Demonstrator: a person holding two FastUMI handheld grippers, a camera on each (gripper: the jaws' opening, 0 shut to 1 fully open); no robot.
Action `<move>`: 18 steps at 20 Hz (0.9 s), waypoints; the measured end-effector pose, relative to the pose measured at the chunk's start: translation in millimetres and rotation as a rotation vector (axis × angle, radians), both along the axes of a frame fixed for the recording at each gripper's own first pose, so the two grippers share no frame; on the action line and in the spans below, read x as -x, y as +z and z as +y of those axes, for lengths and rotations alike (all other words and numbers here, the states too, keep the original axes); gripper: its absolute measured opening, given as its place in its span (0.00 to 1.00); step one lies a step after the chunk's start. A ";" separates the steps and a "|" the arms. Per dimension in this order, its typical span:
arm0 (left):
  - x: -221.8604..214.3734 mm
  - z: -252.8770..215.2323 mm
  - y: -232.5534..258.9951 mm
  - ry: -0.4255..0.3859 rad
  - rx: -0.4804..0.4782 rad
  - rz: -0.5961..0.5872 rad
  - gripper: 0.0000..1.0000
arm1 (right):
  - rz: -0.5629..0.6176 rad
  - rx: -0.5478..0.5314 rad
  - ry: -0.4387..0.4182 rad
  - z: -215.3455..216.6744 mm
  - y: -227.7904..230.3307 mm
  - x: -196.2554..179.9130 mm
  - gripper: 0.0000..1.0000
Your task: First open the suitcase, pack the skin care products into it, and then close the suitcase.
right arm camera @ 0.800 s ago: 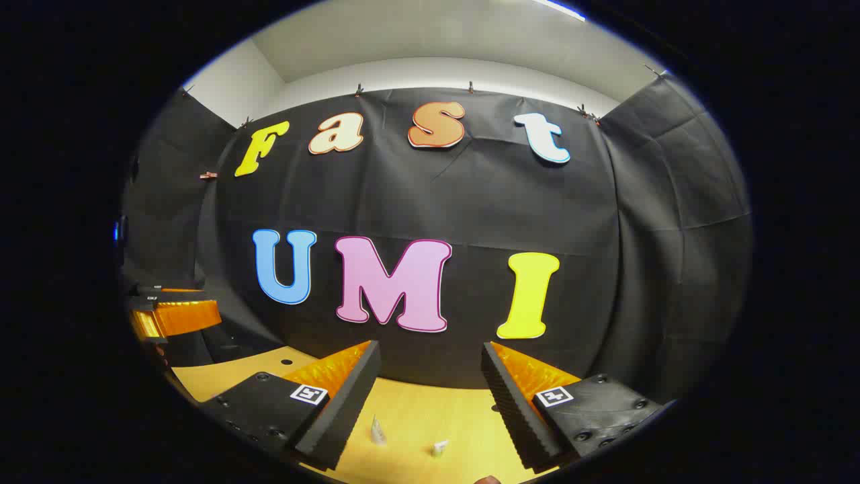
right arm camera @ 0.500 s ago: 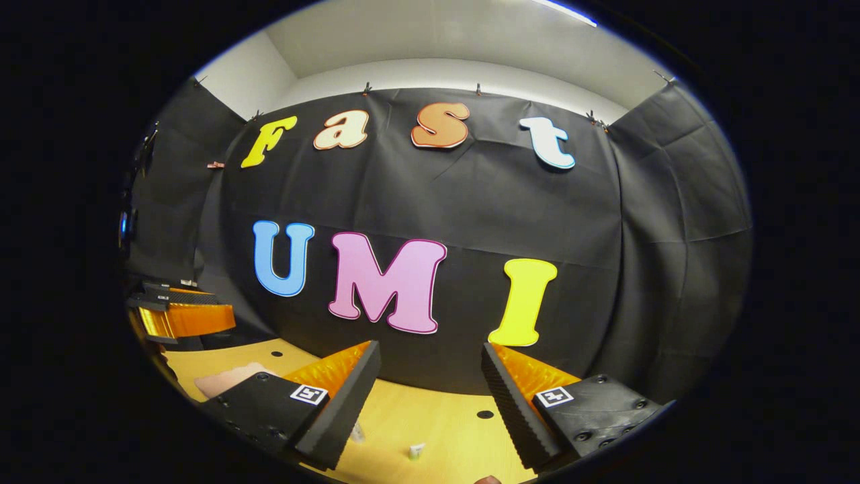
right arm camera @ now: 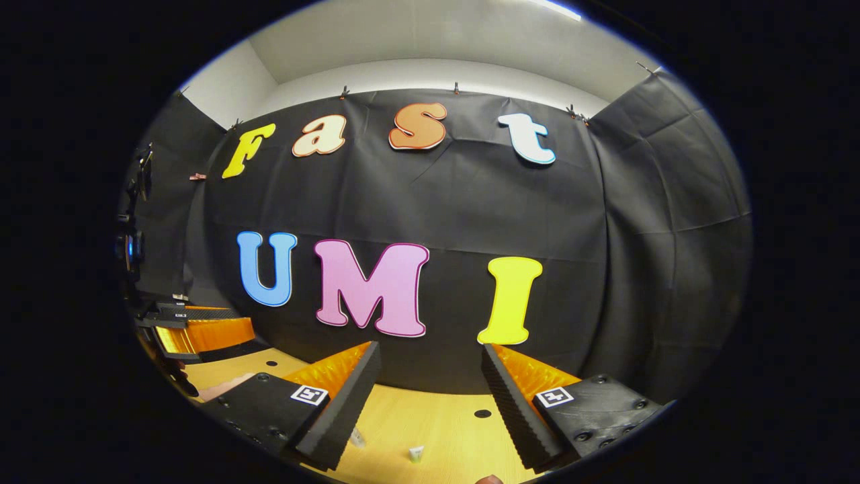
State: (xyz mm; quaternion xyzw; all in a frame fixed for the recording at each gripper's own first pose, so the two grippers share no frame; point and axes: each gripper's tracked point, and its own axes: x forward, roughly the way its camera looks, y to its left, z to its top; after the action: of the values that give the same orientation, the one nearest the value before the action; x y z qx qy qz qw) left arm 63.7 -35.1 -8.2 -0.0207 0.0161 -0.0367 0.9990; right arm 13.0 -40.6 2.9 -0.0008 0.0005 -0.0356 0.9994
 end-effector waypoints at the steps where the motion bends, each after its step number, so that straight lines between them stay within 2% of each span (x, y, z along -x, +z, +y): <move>1: -2.7 0.1 -5.1 -0.019 -0.009 0.018 0.95 | 0.010 0.005 -0.007 3.7 -2.2 -3.1 0.96; 3: -9.4 3.5 -21.4 -0.054 -0.024 0.081 0.95 | 0.024 0.016 -0.007 11.6 -7.7 -5.2 0.96; 8: -26.1 5.6 -107.3 -0.148 0.001 0.354 0.96 | 0.070 0.036 -0.024 20.9 -30.4 -8.5 0.98; 13: -19.7 29.8 -254.2 -0.073 -0.023 0.878 0.96 | 0.100 0.011 -0.056 11.3 -43.5 0.7 0.96; 16: -18.6 30.2 -313.1 -0.052 -0.061 1.079 0.97 | 0.110 0.023 -0.097 -9.2 -50.2 11.4 0.96; 18: -13.1 27.5 -351.3 -0.027 -0.015 1.204 0.97 | 0.133 0.031 -0.134 -25.6 -57.7 21.7 0.96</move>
State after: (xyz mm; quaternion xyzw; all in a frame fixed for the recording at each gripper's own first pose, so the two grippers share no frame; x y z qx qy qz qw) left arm 76.8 -7.6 -359.5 -0.0304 0.5796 -0.0311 0.8138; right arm -8.7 -66.2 -54.9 -0.0187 0.0664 -0.1021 0.9924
